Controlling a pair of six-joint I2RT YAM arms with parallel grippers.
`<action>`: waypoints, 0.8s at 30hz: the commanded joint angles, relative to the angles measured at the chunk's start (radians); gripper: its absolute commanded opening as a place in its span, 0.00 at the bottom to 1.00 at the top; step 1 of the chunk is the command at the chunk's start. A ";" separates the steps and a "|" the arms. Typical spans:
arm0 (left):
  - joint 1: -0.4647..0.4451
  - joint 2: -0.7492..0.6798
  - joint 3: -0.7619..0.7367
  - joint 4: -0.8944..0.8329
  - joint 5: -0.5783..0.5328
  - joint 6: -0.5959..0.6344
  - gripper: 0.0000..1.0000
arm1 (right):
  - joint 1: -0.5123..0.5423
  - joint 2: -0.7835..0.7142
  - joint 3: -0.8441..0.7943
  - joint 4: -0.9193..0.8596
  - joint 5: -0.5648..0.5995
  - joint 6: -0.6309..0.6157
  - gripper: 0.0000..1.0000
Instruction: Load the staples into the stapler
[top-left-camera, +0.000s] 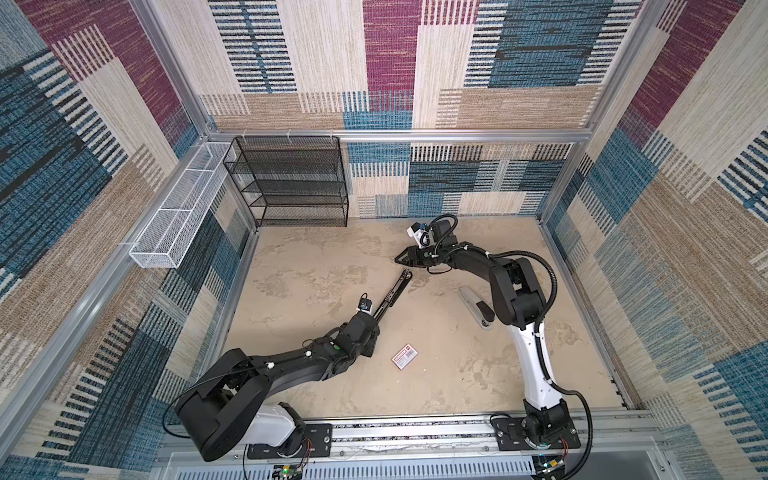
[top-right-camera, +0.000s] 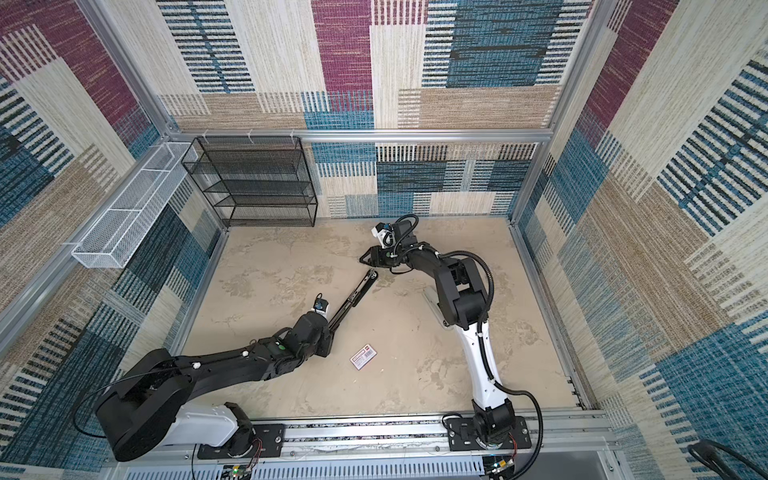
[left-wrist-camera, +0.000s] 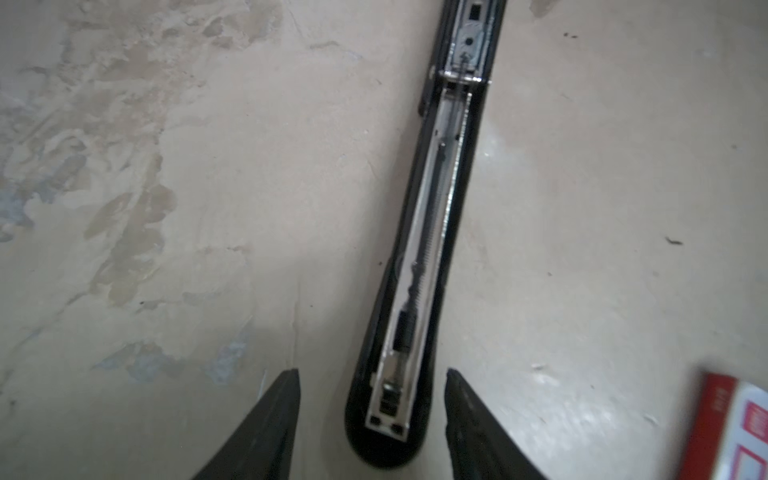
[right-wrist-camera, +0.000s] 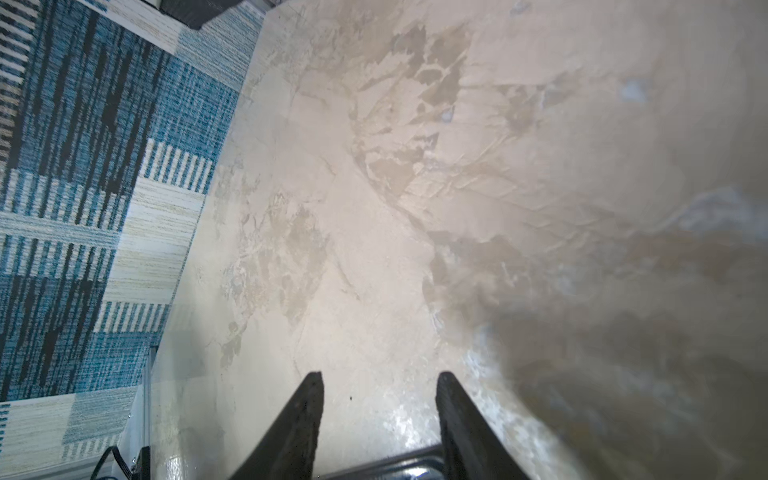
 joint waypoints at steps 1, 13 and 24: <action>0.000 0.032 0.048 -0.086 -0.120 -0.027 0.59 | -0.001 -0.041 -0.048 -0.021 0.007 -0.046 0.47; 0.079 0.193 0.214 -0.116 -0.200 0.076 0.63 | -0.001 -0.257 -0.484 0.128 -0.004 -0.029 0.43; 0.146 0.311 0.389 -0.157 -0.149 0.148 0.64 | 0.015 -0.444 -0.809 0.242 -0.036 -0.002 0.44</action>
